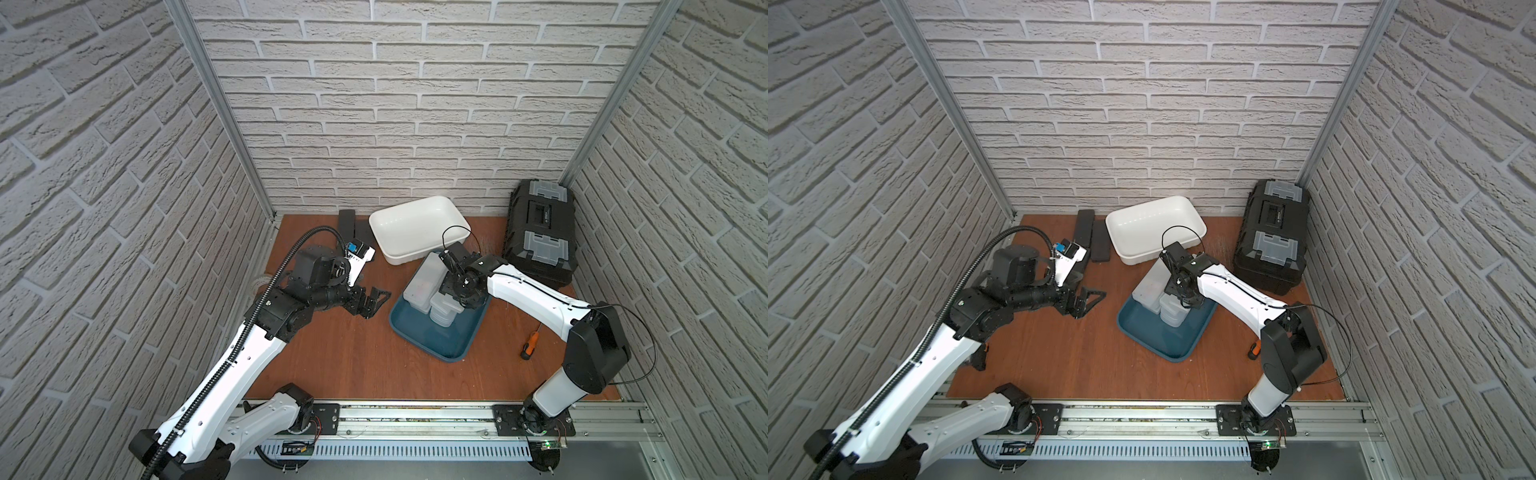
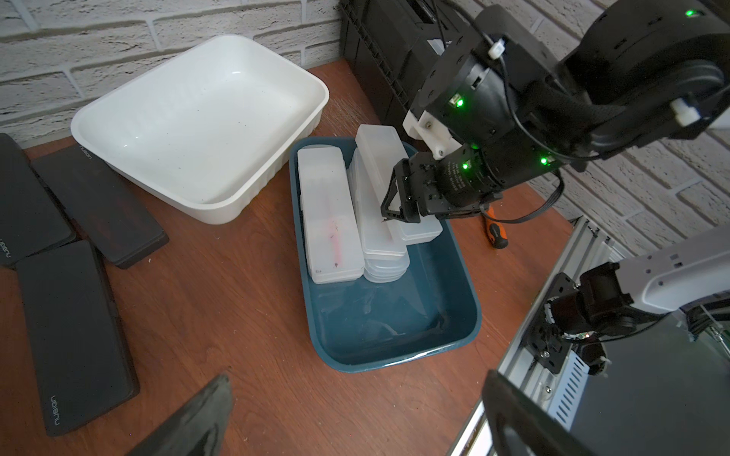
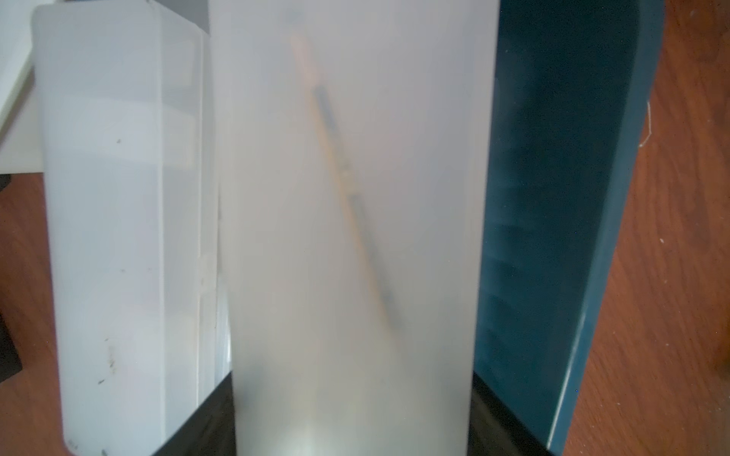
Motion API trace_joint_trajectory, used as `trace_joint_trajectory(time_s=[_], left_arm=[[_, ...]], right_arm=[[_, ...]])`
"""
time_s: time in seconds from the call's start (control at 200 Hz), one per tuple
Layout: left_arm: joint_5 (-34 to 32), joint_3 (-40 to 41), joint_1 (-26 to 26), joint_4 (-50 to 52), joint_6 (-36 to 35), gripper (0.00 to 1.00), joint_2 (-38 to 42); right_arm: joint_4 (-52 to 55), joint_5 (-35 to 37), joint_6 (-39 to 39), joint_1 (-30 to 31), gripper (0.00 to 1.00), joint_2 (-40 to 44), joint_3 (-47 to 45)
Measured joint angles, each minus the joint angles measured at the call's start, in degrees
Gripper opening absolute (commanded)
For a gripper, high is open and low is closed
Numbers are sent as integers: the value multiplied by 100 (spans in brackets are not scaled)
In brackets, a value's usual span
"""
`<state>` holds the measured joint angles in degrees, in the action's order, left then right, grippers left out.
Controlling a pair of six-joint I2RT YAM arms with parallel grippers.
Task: Place the pencil cases by color into the storage box
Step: Place the pencil case at the storage box.
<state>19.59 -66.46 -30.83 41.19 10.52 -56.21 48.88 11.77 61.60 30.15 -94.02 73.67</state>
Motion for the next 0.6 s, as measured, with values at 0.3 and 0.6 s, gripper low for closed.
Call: trace_joint_trajectory(time_s=[0.3, 0.6], left_arm=[[-142, 136, -7, 11, 4, 98, 118], [-142, 136, -7, 17, 17, 98, 153]], right_arm=[[-61, -131, 120, -79, 59, -531, 304], [-63, -393, 192, -81, 60, -800, 743]])
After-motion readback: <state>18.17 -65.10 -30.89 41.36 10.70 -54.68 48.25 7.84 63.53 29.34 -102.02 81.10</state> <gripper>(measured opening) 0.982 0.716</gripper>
